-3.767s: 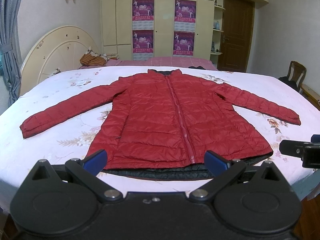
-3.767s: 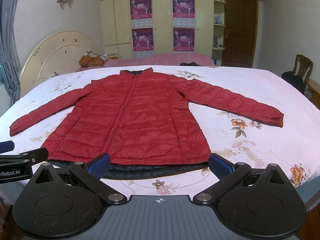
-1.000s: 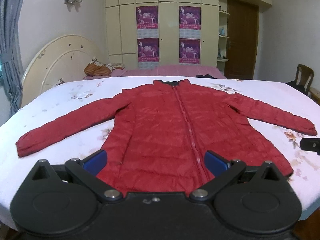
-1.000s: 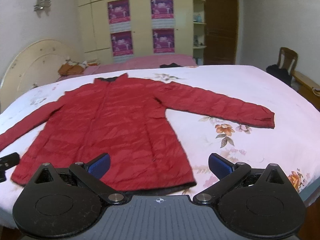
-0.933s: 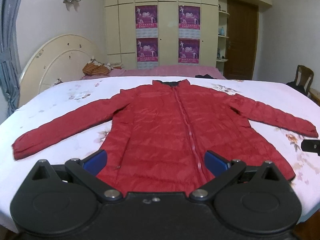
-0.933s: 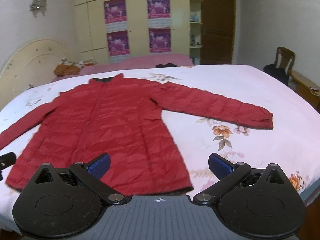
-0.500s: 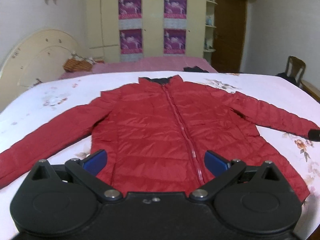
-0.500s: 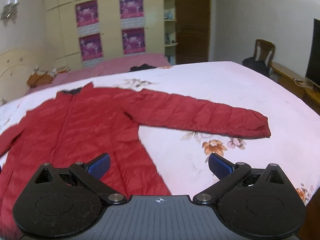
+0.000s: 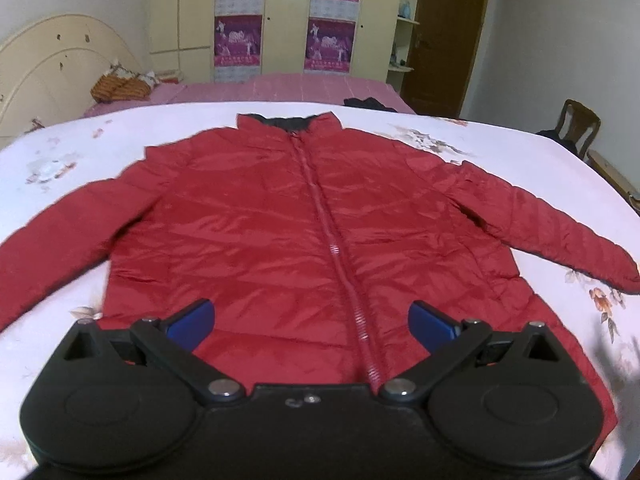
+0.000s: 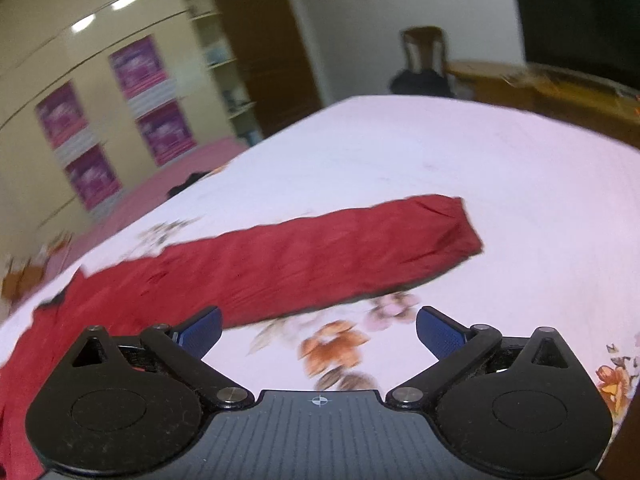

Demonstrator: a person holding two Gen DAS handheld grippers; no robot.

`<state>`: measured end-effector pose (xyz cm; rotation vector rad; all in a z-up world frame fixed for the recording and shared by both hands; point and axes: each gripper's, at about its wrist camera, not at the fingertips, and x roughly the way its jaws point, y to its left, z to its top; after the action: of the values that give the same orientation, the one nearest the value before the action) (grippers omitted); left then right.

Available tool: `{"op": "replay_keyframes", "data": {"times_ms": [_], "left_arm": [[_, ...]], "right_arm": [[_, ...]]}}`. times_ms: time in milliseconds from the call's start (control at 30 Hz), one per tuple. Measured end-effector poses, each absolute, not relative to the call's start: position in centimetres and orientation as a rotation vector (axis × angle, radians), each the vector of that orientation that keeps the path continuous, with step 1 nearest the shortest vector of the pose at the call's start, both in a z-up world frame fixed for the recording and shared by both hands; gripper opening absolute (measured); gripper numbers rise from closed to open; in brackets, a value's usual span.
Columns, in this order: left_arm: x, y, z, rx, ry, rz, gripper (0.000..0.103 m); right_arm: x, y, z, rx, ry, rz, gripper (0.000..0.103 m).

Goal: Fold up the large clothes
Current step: 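Move the right gripper to the red sleeve cuff and close on it, then carry the sleeve with the right gripper across the jacket body and release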

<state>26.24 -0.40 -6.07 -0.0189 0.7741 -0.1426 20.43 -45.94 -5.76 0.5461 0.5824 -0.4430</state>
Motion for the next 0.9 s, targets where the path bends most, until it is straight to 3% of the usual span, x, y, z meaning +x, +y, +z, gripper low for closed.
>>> {"op": "replay_keyframes", "data": {"times_ms": [67,100,133,500,667,700,733,900], "left_arm": [[27.1,-1.1,-6.2,-0.018,0.777,-0.138,0.103],[27.5,-1.4,-6.1,-0.023,0.773,-0.141,0.103],[27.8,-1.8,-6.0,-0.027,0.766,-0.143,0.103],[32.8,-7.4,-7.4,-0.022,0.793,-0.146,0.103],[34.4,-7.7,-7.5,-0.039,0.804,-0.102,0.103],[34.8,-7.6,-7.6,-0.037,0.811,-0.090,0.103],[35.1,-7.3,-7.6,-0.033,0.823,-0.077,0.102],[35.4,-4.5,-7.7,-0.026,0.830,-0.032,0.094]], "right_arm": [[20.8,-47.7,-6.7,0.588,0.587,-0.461,0.097],[21.0,-48.6,-7.2,0.610,0.590,-0.464,0.065],[21.1,-49.5,-7.7,0.637,0.601,-0.475,0.054],[21.4,-55.3,-12.6,0.920,0.551,-0.506,0.053],[22.3,-55.4,-12.1,0.871,0.527,-0.551,0.053],[22.6,-55.2,-11.8,0.846,0.527,-0.563,0.033],[23.0,-55.0,-11.4,0.812,0.535,-0.569,0.021],[25.8,-51.6,-7.8,0.601,0.496,-0.538,0.011]]}}
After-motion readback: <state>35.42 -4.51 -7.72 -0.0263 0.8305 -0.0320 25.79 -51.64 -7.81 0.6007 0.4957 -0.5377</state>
